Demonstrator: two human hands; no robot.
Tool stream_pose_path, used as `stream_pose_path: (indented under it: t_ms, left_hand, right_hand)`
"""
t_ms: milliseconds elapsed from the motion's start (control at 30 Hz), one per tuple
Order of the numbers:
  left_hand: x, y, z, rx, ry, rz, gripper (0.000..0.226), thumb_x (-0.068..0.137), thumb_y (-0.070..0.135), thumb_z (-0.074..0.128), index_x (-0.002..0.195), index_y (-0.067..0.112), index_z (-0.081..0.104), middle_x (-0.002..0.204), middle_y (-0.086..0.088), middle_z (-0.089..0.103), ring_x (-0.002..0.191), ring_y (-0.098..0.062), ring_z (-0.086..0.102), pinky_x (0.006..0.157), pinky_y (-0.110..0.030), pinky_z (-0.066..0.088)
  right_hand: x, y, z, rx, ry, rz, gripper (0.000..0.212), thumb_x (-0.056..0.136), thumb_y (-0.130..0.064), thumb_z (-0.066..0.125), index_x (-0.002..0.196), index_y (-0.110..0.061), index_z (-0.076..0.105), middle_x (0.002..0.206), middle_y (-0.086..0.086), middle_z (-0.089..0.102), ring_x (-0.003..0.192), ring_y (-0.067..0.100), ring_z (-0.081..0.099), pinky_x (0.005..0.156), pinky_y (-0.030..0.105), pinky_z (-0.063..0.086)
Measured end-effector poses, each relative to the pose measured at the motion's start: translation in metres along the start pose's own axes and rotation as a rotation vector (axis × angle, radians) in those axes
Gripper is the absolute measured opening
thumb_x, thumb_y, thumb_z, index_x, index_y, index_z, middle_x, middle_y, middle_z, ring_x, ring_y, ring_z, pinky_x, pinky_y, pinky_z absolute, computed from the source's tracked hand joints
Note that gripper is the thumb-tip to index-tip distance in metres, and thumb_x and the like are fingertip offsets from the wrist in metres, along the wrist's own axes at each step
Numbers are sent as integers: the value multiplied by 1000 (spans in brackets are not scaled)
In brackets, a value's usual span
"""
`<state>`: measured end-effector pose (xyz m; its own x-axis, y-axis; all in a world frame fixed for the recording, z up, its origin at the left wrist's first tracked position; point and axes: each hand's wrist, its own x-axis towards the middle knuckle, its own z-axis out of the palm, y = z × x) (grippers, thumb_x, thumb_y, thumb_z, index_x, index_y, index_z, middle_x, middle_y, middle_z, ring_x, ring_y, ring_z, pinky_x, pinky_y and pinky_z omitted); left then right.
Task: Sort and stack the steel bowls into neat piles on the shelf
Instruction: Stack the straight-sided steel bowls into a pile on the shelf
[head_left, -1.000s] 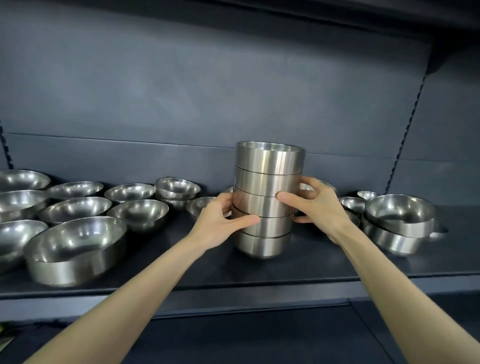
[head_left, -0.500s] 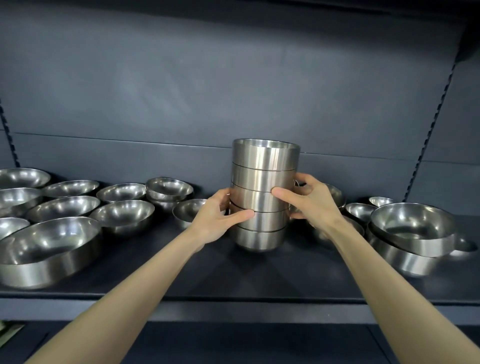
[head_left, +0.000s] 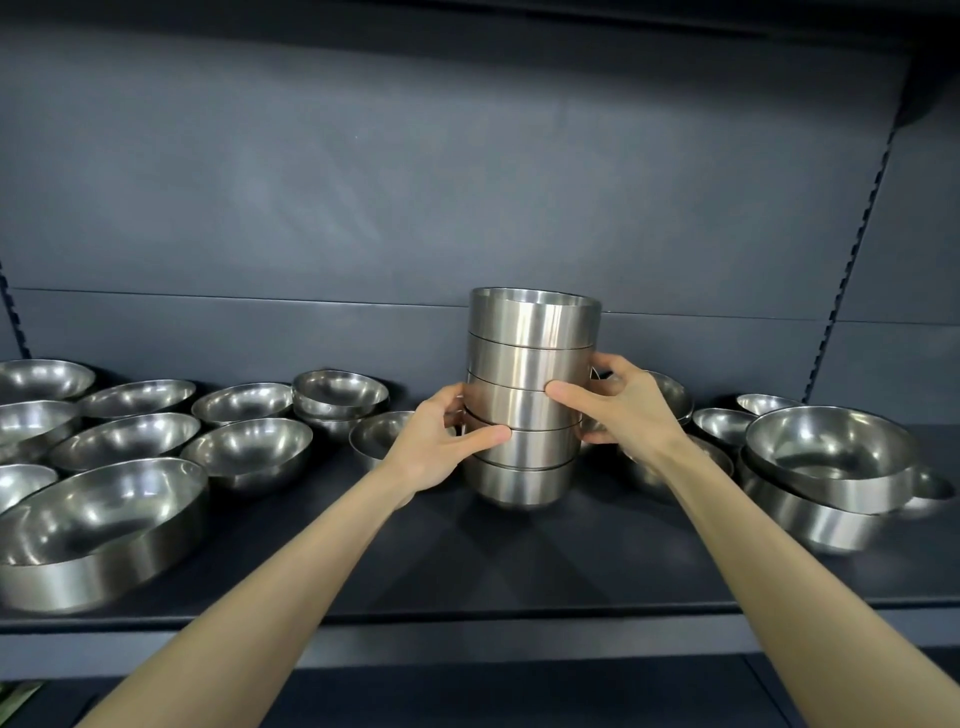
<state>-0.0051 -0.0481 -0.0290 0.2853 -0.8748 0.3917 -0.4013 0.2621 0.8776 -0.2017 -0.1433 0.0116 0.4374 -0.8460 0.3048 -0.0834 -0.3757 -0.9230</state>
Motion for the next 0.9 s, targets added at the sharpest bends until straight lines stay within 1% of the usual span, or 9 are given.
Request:
stream_pose_path:
  t_ms: [67, 200, 400, 467, 533, 633, 733, 833, 900]
  left_hand:
    - [1, -2, -1, -4, -8, -7, 51, 76, 22, 80, 122, 20, 56, 113, 3, 67, 112, -16, 59, 102, -33, 45]
    - [3, -3, 0, -2, 12, -5, 50, 74, 24, 81, 116, 25, 53, 110, 10, 66, 111, -9, 59, 95, -20, 44]
    - [3, -2, -1, -6, -9, -17, 53, 75, 24, 79, 119, 22, 50, 118, 5, 63, 115, -11, 57, 96, -20, 41]
    - [3, -2, -2, 2, -19, -23, 51, 76, 25, 79, 118, 23, 50, 117, 6, 64, 114, -11, 58, 97, -20, 42]
    - [2, -1, -3, 32, -35, -37, 51, 77, 28, 78, 119, 24, 50, 116, 8, 64, 113, -10, 58, 96, -22, 45]
    - [2, 5, -6, 111, -71, -52, 57, 77, 34, 77, 125, 16, 52, 112, 6, 66, 105, -9, 62, 94, -23, 49]
    - [2, 13, -10, 264, -85, -62, 56, 76, 43, 75, 122, 16, 57, 105, 8, 68, 100, -11, 63, 94, -28, 49]
    - [1, 21, -12, 401, -77, -72, 56, 76, 50, 73, 118, 18, 57, 104, 9, 65, 98, -11, 60, 83, -22, 45]
    - [-2, 27, -14, 478, -79, -75, 53, 78, 50, 71, 115, 15, 57, 100, 7, 62, 96, -14, 59, 77, -22, 43]
  right_hand:
    - [0, 1, 1, 9, -5, 7, 111, 31, -65, 84, 130, -22, 52, 100, -4, 74, 89, 14, 71, 75, 40, 61]
    - [2, 0, 1, 1, -14, -2, 112, 30, -66, 83, 129, -25, 52, 100, -5, 74, 80, 9, 71, 62, 28, 59]
    - [1, 1, 0, -12, -17, -3, 111, 33, -67, 86, 130, -27, 50, 100, -7, 74, 74, 7, 71, 62, 29, 59]
    - [2, 0, 1, -38, -17, 2, 105, 38, -66, 84, 130, -29, 49, 102, -8, 73, 80, 10, 71, 67, 34, 60]
    - [1, -2, 2, -57, -26, 7, 104, 41, -66, 82, 131, -29, 48, 105, -8, 72, 88, 11, 71, 67, 33, 58]
    - [0, -5, 1, -85, -43, 12, 104, 44, -66, 83, 133, -27, 45, 107, -9, 70, 90, 9, 70, 64, 26, 55]
    - [-4, -10, -1, -124, -66, 26, 92, 55, -60, 81, 133, -30, 42, 105, -13, 68, 91, 7, 68, 63, 23, 53]
    - [-8, -14, -3, -177, -64, 34, 82, 67, -51, 80, 135, -28, 41, 104, -18, 64, 93, 4, 66, 66, 22, 52]
    - [-14, -17, -5, -237, -39, 30, 78, 72, -46, 80, 137, -23, 43, 102, -19, 62, 92, -1, 62, 65, 16, 48]
